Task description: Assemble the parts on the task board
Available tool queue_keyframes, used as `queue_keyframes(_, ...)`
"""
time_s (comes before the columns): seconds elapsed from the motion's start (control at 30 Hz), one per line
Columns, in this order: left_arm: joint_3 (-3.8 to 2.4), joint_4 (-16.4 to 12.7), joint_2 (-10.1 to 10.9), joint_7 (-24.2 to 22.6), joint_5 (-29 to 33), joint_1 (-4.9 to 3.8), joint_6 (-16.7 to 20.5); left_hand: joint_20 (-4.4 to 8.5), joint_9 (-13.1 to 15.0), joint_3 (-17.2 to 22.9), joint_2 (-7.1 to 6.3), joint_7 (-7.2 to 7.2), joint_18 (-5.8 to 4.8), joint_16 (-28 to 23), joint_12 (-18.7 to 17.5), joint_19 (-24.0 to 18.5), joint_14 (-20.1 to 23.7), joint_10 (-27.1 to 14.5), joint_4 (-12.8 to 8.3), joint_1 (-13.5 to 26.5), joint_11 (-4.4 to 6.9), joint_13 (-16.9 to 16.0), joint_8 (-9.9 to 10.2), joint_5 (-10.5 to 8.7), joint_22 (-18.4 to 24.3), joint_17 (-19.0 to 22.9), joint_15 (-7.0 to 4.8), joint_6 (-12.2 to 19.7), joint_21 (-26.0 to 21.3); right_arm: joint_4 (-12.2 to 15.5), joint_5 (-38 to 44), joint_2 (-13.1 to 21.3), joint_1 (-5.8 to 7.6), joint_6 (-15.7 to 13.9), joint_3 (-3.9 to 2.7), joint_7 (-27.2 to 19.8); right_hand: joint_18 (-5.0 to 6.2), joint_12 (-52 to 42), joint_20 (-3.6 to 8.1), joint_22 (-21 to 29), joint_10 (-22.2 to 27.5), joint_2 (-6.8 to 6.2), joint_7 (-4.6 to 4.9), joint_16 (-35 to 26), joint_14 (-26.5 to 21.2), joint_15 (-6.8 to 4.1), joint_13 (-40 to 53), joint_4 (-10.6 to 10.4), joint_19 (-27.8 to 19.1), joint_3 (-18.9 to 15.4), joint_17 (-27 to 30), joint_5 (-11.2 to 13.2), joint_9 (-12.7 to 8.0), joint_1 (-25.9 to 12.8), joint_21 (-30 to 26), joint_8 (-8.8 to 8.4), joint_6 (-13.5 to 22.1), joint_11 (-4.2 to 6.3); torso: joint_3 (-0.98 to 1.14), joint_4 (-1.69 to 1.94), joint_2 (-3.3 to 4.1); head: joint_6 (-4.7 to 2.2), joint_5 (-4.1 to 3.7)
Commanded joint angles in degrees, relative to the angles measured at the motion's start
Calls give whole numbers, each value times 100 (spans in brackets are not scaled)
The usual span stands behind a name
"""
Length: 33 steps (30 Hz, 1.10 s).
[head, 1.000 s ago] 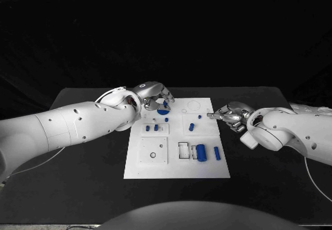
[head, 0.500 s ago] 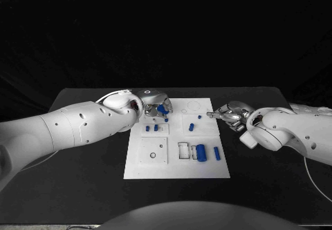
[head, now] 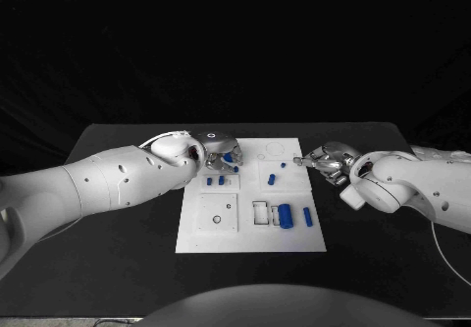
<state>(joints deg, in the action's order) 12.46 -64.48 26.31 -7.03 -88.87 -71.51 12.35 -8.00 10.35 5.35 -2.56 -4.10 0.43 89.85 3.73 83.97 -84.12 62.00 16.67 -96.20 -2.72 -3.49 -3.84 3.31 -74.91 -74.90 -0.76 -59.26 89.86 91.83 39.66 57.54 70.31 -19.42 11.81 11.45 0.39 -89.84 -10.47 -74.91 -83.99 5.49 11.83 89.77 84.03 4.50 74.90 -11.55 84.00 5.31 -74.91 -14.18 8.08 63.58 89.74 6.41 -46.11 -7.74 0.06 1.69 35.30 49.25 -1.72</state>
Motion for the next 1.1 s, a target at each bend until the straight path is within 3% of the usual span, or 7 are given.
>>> queue_keyframes(0.03,-4,15,-32,121,-119,3,-113,47,-56,94,12,-43,-43,15,-30,603,-588,-171,-3,-8,36,6,31,-26,-1509,-1510,-70,86,14,11,14,-2,-4,52,1,-16,-39,-16,-40,-1509,-601,57,53,23,597,31,1510,-8,600,-11,-1509,-19,7,-10,26,23,0,-58,3,-1,0,3,-13)
queue_keyframes(0.47,-4,184,-201,274,-291,5,-169,58,-219,303,-38,-7,-43,15,-24,603,-588,-529,-20,-123,97,3,29,-29,-1509,-1510,-111,328,14,17,14,-5,-4,104,1,36,-39,-16,-41,-1509,-601,56,55,23,597,32,1510,-10,600,-15,-1509,-24,9,-11,26,28,-3,-59,3,-1,0,-1,-29)
queue_keyframes(1.1,-3,451,-386,198,-324,9,-457,54,-250,482,6,9,-43,15,22,603,-588,-416,-19,-162,108,-7,-22,-30,-1509,-1510,-115,213,14,6,14,-24,-4,126,1,45,-39,-16,-41,-1509,-601,56,55,23,597,32,1510,-10,600,-15,-1509,-24,9,-11,26,28,-3,-59,4,3,-5,10,-14)
